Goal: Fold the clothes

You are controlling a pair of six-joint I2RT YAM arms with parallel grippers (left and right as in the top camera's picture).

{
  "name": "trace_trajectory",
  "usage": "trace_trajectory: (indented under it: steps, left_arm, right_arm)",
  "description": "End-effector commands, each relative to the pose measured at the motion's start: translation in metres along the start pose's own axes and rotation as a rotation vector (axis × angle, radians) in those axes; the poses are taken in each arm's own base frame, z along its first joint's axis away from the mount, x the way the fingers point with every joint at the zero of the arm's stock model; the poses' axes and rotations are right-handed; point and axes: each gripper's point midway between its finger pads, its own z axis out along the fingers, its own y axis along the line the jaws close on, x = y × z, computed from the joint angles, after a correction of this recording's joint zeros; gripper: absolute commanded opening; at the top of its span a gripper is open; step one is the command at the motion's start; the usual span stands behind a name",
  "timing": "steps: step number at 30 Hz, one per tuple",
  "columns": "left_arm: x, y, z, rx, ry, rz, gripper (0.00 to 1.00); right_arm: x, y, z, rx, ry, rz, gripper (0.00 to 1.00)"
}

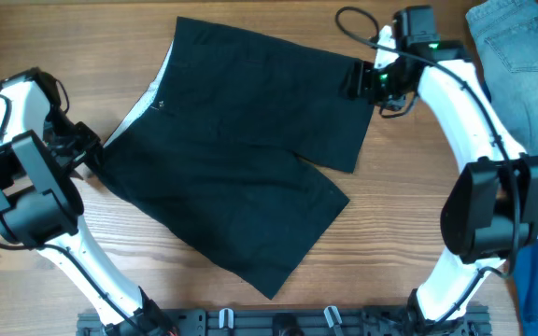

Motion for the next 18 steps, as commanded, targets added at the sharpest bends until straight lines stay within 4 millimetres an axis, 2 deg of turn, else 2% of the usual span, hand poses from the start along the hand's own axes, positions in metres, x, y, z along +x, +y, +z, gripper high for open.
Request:
trace_trajectory:
  steps: [1,3,5,6,7,9,10,14,16,18]
  left_arm:
    - [0.008,-0.003,0.002,0.015,0.040,0.021,0.52]
    - [0.010,-0.007,-0.003,0.027,0.028,0.029,0.52]
    - [0.009,-0.012,-0.019,0.048,-0.019,0.033,0.52]
    - [0.009,-0.015,-0.032,0.063,-0.057,0.040,0.52]
    - [0.008,-0.018,-0.045,0.081,-0.100,0.047,0.52]
    - [0.009,-0.023,-0.071,0.114,-0.177,0.059,0.52]
    - [0.010,-0.028,-0.095,0.147,-0.252,0.072,0.52]
    - [0.020,-0.044,-0.153,0.233,-0.434,0.123,0.62]
    - [0.029,-0.056,-0.174,0.264,-0.502,0.174,0.72]
    - [0.038,-0.068,-0.184,0.272,-0.538,0.241,0.76]
  right_arm:
    - [0.016,-0.012,0.020,0.167,-0.010,0.105,0.68]
    - [0.021,-0.008,0.027,0.163,-0.008,0.104,0.64]
    - [0.027,-0.003,0.037,0.156,-0.007,0.098,0.53]
    - [0.029,-0.001,0.042,0.150,-0.011,0.099,0.43]
    - [0.032,0.001,0.046,0.149,-0.008,0.091,0.38]
    - [0.040,0.003,0.052,0.150,0.006,0.081,0.34]
    - [0.047,0.004,0.057,0.167,0.016,0.068,0.33]
    - [0.061,0.000,0.076,0.198,0.064,0.055,0.34]
    - [0.069,-0.007,0.088,0.214,0.101,0.062,0.40]
    - [0.081,-0.016,0.099,0.237,0.151,0.073,0.46]
